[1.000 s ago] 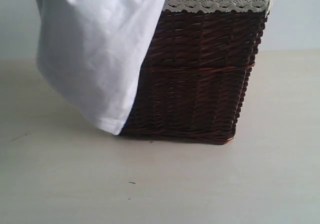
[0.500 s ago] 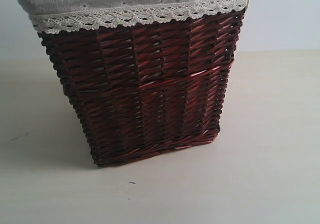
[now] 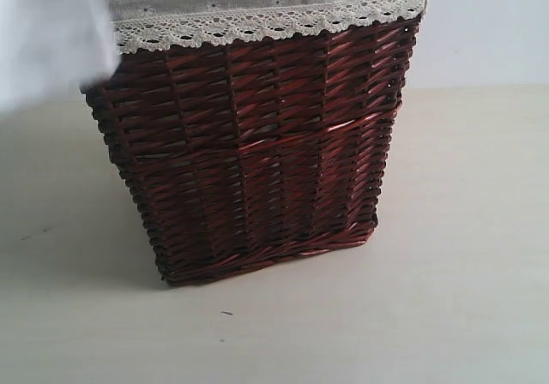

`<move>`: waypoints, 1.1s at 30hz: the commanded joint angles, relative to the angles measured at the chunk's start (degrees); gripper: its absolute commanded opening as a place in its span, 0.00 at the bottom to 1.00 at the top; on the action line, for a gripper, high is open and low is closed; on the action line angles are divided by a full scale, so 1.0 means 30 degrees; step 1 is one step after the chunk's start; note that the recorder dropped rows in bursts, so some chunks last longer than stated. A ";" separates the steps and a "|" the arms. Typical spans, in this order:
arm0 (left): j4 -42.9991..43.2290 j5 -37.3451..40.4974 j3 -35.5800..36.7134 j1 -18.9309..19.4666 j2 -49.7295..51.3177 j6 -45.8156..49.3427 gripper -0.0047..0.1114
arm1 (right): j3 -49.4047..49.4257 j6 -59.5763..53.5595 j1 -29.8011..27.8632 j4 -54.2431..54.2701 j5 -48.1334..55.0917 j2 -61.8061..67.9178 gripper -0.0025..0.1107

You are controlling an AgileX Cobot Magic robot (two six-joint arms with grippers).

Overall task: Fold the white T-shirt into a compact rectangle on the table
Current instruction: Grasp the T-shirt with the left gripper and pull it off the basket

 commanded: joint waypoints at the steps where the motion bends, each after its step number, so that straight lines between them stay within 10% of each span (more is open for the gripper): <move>1: 0.1536 0.0142 0.0206 -0.0093 -0.0412 -0.3951 0.04 | 0.0100 -0.0014 -0.0128 -0.0047 -0.0111 -0.0095 0.02; 8: 1.4901 -0.6759 0.4149 -0.0093 -0.0271 -1.6754 0.04 | 0.0100 -0.0014 -0.0128 -0.0047 -0.0111 -0.0095 0.02; 10: 1.4901 -0.8935 0.7009 -0.0051 0.0398 -1.8122 0.04 | 0.0100 -0.0054 -0.0128 -0.0047 -0.0111 -0.0095 0.02; 23: 1.1671 -1.1835 2.3796 -0.0156 -0.2369 -0.8045 0.04 | 0.0100 -0.0019 -0.0128 -0.0047 -0.0111 -0.0095 0.02; 33: 0.5609 -0.9131 2.3949 -0.0156 0.3655 -0.1834 0.04 | 0.0100 -0.0019 -0.0128 -0.0047 -0.0111 -0.0095 0.02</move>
